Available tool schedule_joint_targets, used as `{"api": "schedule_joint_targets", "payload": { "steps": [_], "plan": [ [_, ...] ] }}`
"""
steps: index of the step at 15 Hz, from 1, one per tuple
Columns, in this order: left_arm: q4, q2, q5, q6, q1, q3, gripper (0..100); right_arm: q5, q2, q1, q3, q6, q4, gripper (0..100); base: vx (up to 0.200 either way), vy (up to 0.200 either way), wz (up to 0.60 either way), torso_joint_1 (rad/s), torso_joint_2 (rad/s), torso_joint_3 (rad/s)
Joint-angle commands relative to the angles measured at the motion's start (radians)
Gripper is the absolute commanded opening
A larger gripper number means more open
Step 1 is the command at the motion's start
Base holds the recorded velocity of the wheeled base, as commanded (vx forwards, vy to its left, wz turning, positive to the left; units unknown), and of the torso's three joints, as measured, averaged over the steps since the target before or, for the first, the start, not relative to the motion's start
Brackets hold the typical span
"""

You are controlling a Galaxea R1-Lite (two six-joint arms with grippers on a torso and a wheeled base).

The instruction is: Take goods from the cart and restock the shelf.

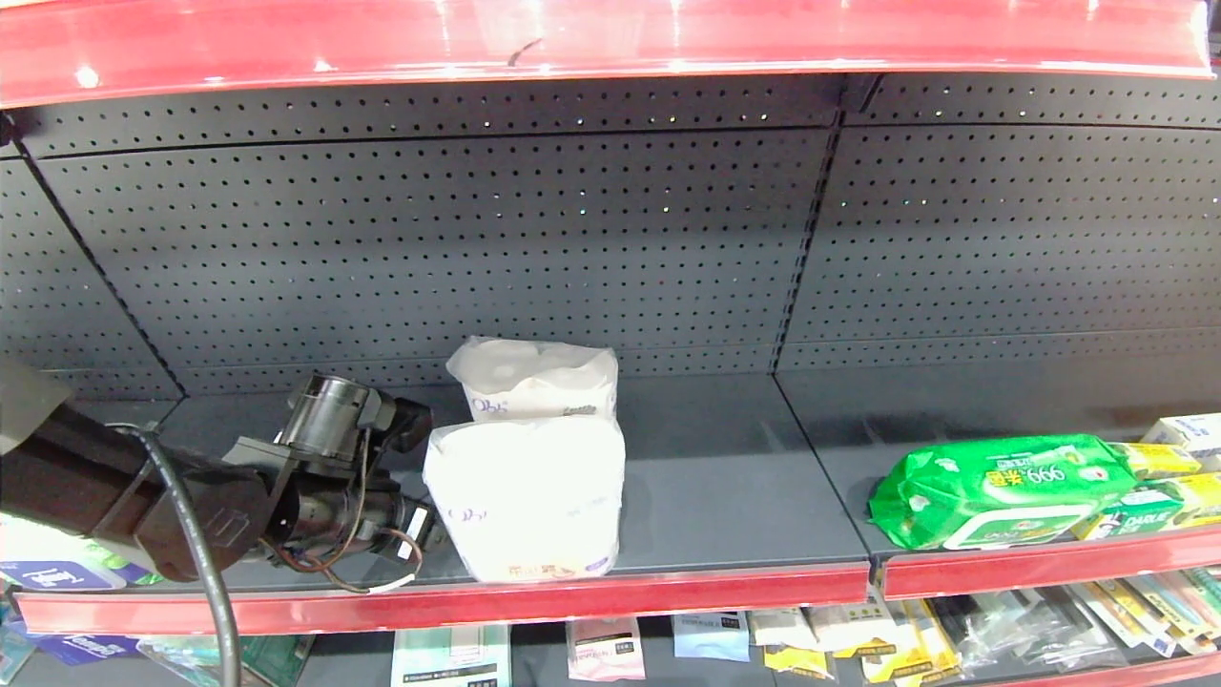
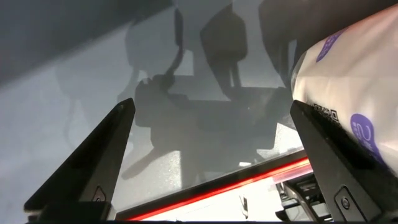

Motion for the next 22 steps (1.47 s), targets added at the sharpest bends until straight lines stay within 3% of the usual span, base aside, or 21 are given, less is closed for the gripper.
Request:
{"api": "schedule_joint_targets", "payload": {
  "steps": [1,5,7,9,10,12,15,16,17,18,20,21,22],
  "plan": [
    [-0.001,0.001,0.001,-0.002,-0.003,-0.001,100,0.000,0.001,0.000,0.000,0.000,0.000,100,0.000,0.000,0.00,0.000,0.00,0.000],
    [-0.001,-0.005,0.004,0.000,0.002,0.007,100,0.000,0.001,0.000,0.000,0.000,0.000,100,0.000,0.000,0.00,0.000,0.00,0.000],
    [-0.001,-0.053,0.018,0.043,0.048,0.012,100,0.000,0.001,0.000,0.000,0.000,0.000,100,0.000,0.000,0.00,0.000,0.00,0.000],
    [-0.001,-0.148,0.008,0.186,0.143,0.039,100,0.000,0.001,0.000,0.000,0.000,0.000,100,0.000,0.000,0.00,0.000,0.00,0.000],
    [-0.001,-0.246,-0.010,0.301,0.206,0.085,100,0.000,0.001,0.000,0.000,0.000,0.000,100,0.000,0.000,0.00,0.000,0.00,0.000],
    [0.006,-0.448,-0.085,0.377,0.270,0.174,100,0.000,0.001,0.000,0.000,0.000,0.000,100,0.000,0.000,0.00,0.000,0.00,0.000],
    [0.064,-0.890,-0.180,0.371,0.344,0.342,100,0.000,0.001,0.000,0.000,0.000,0.000,100,0.000,0.000,0.00,0.000,0.00,0.000],
    [0.093,-1.067,-0.216,0.307,0.359,0.383,100,0.000,0.001,0.000,0.000,0.000,0.000,100,0.000,0.000,0.00,0.000,0.00,0.000],
    [0.134,-1.229,-0.225,0.212,0.360,0.394,100,0.000,0.001,0.000,0.000,0.000,0.000,100,0.000,0.000,0.00,0.000,0.00,0.000],
    [0.142,-1.252,-0.225,0.198,0.360,0.395,100,0.000,0.001,0.000,0.000,0.000,0.000,100,0.000,0.000,0.00,0.000,0.00,0.000],
    [0.289,-1.461,-0.228,0.037,0.357,0.404,100,0.000,0.001,0.000,0.000,0.000,0.000,100,0.000,0.000,0.00,0.000,0.00,0.000],
    [0.340,-1.519,-0.225,0.011,0.356,0.412,100,0.000,0.001,0.000,0.000,0.000,0.000,100,0.000,0.000,0.00,0.000,0.00,0.000],
    [0.412,-1.631,-0.213,0.009,0.357,0.446,100,0.000,0.001,0.000,0.000,0.000,0.000,100,0.000,0.000,0.00,0.000,0.00,0.000]
  ]
}}
